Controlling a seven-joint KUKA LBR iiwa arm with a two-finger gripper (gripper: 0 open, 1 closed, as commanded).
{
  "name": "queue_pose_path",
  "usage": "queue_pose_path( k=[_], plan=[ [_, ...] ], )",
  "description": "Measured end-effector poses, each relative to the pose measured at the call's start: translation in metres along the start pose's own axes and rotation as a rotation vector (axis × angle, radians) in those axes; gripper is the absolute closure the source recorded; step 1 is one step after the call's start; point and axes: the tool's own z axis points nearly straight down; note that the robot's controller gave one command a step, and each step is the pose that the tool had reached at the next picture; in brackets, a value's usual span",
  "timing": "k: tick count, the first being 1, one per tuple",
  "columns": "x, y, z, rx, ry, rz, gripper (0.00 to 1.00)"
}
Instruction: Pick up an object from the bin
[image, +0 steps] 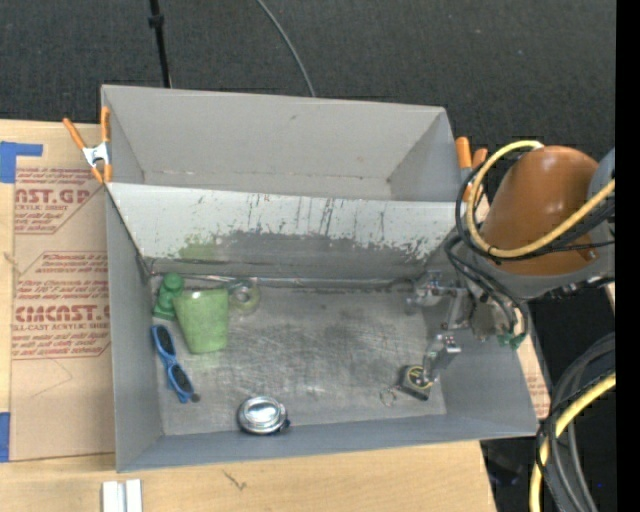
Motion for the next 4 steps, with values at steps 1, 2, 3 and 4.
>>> queue_pose_path(
  k=[1, 2, 3, 4],
  plan=[
    [0.0, 0.0, 0.0, 0.0, 0.0, 0.0, 1.0],
    [0.0, 0.0, 0.0, 0.0, 0.0, 0.0, 0.0],
    [0.028, -0.036, 0.081, -0.001, 0.01, 0.023, 0.0],
    [0.016, -0.049, 0.114, 0.001, -0.008, -0.239, 0.0]
  ],
)
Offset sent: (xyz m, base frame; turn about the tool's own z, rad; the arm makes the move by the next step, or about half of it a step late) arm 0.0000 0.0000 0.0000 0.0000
